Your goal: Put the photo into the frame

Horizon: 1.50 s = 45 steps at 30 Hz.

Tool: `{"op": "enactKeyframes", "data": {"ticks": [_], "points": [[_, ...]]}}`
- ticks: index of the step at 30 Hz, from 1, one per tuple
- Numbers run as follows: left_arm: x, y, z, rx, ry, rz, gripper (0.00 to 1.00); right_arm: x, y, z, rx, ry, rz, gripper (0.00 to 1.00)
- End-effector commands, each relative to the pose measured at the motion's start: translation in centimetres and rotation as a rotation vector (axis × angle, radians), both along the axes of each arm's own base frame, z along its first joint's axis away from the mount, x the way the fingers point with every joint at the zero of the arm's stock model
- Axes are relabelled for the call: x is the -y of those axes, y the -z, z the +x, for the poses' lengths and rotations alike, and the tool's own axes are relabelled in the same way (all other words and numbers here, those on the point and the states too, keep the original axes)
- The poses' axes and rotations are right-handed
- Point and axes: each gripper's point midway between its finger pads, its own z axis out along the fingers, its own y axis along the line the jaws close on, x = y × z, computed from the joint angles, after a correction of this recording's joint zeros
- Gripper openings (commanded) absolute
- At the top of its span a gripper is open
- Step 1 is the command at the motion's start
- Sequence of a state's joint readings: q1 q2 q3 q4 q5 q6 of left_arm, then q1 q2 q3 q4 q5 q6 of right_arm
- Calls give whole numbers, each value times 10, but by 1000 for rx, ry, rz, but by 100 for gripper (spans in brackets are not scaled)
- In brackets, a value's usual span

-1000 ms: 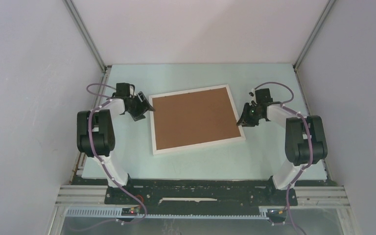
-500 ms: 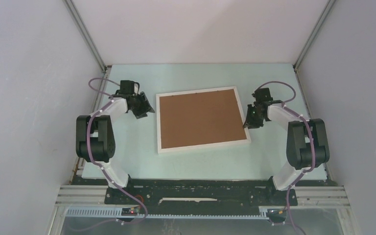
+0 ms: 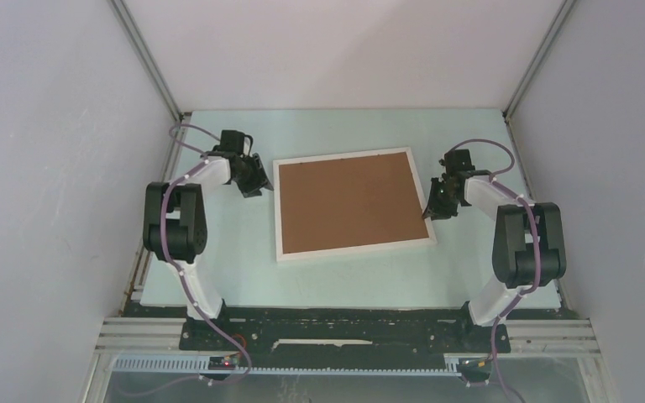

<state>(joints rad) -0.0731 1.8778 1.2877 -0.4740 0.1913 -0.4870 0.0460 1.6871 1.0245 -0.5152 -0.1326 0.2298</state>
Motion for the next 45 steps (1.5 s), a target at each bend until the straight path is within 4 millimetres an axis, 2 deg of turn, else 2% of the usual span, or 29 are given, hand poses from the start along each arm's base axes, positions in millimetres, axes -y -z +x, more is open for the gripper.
{"op": "enactKeyframes", "data": {"ticks": [1, 7, 14, 22, 38, 45], "points": [[14, -13, 19, 57, 43, -4, 49, 39, 21, -10, -73, 62, -158, 0], [20, -1, 20, 34, 53, 11, 49, 34, 17, -9, -57, 48, -146, 0], [16, -5, 32, 42, 43, 34, 44, 29, 15, -8, -52, 36, -126, 0], [18, 1, 21, 25, 64, 33, 41, 25, 14, -8, -47, 23, -111, 0], [19, -2, 0, 15, 91, 43, 46, 19, 13, -9, -45, 7, -104, 0], [19, -2, 3, 22, 96, 46, 46, 18, 12, -9, -44, 1, -109, 0]]}}
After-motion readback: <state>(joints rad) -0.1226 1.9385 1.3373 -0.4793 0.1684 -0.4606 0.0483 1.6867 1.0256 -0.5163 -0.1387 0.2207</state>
